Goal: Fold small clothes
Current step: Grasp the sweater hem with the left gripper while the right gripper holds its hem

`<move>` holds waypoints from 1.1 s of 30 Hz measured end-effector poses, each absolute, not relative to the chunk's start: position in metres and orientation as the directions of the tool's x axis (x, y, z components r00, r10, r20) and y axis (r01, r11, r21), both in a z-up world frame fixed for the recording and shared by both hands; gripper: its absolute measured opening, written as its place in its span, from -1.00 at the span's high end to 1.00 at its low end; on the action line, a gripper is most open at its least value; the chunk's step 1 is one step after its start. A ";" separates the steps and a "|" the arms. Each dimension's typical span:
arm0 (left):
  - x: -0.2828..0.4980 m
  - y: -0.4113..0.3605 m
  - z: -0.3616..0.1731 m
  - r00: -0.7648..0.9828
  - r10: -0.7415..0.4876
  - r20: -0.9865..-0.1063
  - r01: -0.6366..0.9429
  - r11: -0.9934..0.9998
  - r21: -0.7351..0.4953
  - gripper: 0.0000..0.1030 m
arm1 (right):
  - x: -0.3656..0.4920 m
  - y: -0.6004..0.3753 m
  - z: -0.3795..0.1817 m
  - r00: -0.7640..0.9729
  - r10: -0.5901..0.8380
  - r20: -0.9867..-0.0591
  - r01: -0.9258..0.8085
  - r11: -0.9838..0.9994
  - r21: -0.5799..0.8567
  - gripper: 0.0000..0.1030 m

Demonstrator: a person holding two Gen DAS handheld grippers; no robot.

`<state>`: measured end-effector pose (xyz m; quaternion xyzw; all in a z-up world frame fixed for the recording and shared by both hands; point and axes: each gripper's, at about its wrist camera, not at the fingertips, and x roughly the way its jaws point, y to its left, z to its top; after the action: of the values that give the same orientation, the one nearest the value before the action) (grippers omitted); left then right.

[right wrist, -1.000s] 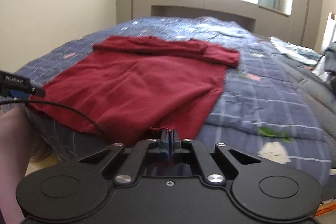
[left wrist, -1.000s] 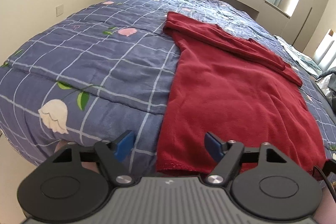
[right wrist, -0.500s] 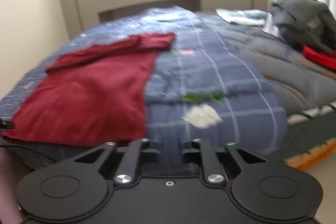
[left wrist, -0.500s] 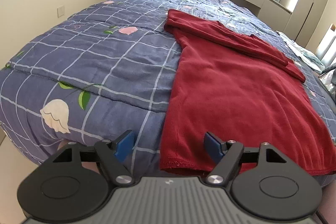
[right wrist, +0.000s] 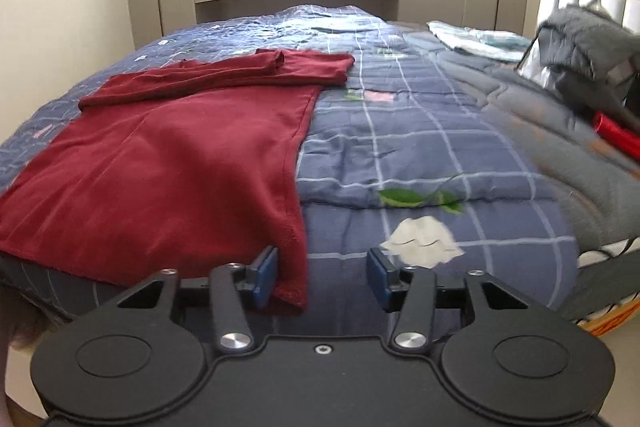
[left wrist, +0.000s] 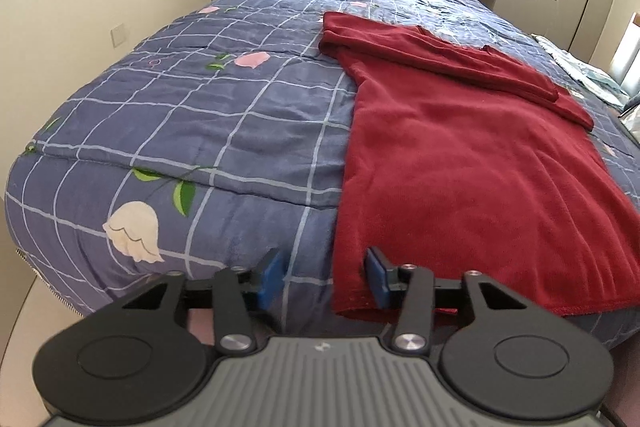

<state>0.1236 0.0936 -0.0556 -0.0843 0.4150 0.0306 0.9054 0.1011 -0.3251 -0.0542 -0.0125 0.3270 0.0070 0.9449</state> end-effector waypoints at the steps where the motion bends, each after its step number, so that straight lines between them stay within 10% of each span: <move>1: 0.121 0.095 -0.053 0.660 -0.025 -0.751 -0.114 0.984 -0.133 -0.33 | 0.097 -0.324 -0.051 0.801 0.016 -0.599 -0.056 0.997 -0.047 -0.14; 4: 0.115 0.092 -0.045 0.695 -0.051 -0.717 -0.045 0.992 -0.114 -0.87 | 0.093 -0.310 -0.043 0.829 0.056 -0.556 -0.164 0.976 -0.147 -0.64; 24: 0.106 -0.017 -0.083 0.729 0.040 -0.683 0.409 0.775 0.481 -0.94 | 0.102 -0.241 -0.083 0.781 0.076 -0.620 -0.394 0.829 -0.396 -0.90; 27: 0.104 -0.017 -0.085 0.731 0.036 -0.682 0.411 0.774 0.481 -0.94 | 0.103 -0.242 -0.079 0.836 0.056 -0.547 -0.341 0.832 -0.436 -0.74; 33: 0.104 -0.014 -0.082 0.736 0.035 -0.676 0.413 0.768 0.489 -0.69 | 0.111 -0.248 -0.061 0.866 0.109 -0.487 -0.307 0.886 -0.347 0.31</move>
<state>0.1042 -0.0144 -0.0822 0.3229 0.3469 -0.1083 0.8739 0.1114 -0.2483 -0.0608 -0.2114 0.2337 0.1102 0.9426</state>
